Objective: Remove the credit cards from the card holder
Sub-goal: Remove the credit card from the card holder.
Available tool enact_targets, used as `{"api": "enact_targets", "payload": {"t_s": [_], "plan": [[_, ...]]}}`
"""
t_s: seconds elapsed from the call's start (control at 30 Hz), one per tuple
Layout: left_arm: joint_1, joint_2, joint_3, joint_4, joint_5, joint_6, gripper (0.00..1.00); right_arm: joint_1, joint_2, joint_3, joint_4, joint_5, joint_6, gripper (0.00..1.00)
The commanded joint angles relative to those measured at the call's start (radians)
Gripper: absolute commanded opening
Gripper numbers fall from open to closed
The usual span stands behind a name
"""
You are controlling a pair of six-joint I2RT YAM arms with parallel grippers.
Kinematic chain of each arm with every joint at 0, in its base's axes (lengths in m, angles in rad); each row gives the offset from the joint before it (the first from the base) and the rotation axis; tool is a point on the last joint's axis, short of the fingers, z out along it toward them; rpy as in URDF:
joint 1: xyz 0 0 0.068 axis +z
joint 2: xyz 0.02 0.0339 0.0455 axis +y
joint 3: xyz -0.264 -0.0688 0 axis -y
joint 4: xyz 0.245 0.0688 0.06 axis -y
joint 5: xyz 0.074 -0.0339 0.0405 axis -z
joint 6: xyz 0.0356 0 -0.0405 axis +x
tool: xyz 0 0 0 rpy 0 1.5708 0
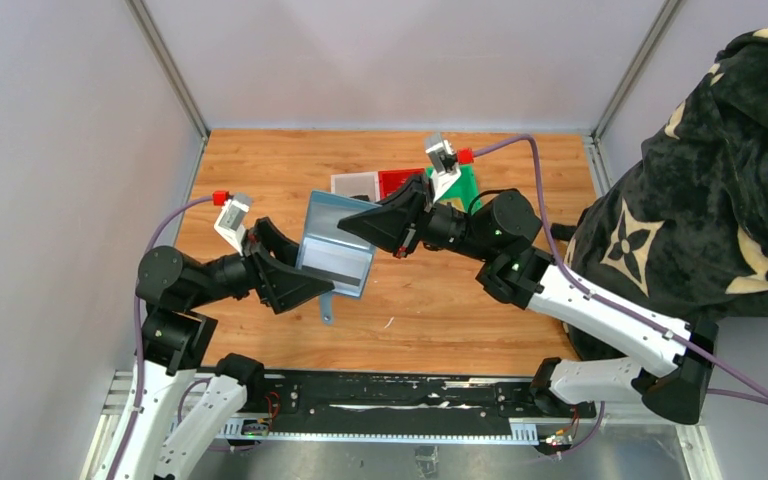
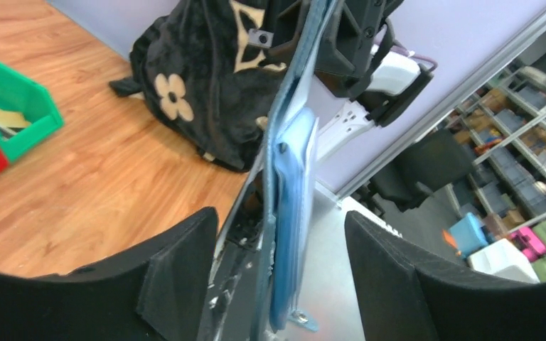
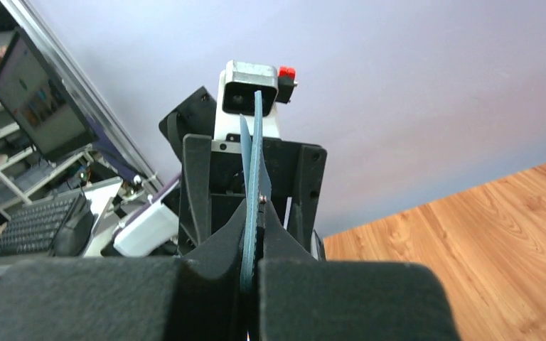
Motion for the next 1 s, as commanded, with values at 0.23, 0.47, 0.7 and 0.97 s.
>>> {"api": "enact_targets", "payload": {"t_s": [0.23,0.47,0.7,0.97], "plan": [[-0.005,0.010,-0.001,0.090,0.034,-0.025,0.13,0.029,-0.037,-0.055,0.083,0.181,0.035,0.00],[-0.005,0.041,0.051,-0.036,0.064,0.062,0.05,-0.043,0.001,0.102,-0.321,0.061,0.016,0.18],[-0.005,0.112,0.143,-0.289,0.076,0.227,0.01,-0.162,0.085,0.219,-0.409,-0.384,-0.105,0.39],[-0.005,0.264,0.284,-0.735,0.090,0.605,0.00,-0.196,0.242,0.427,-0.674,-0.634,-0.309,0.42]]}}
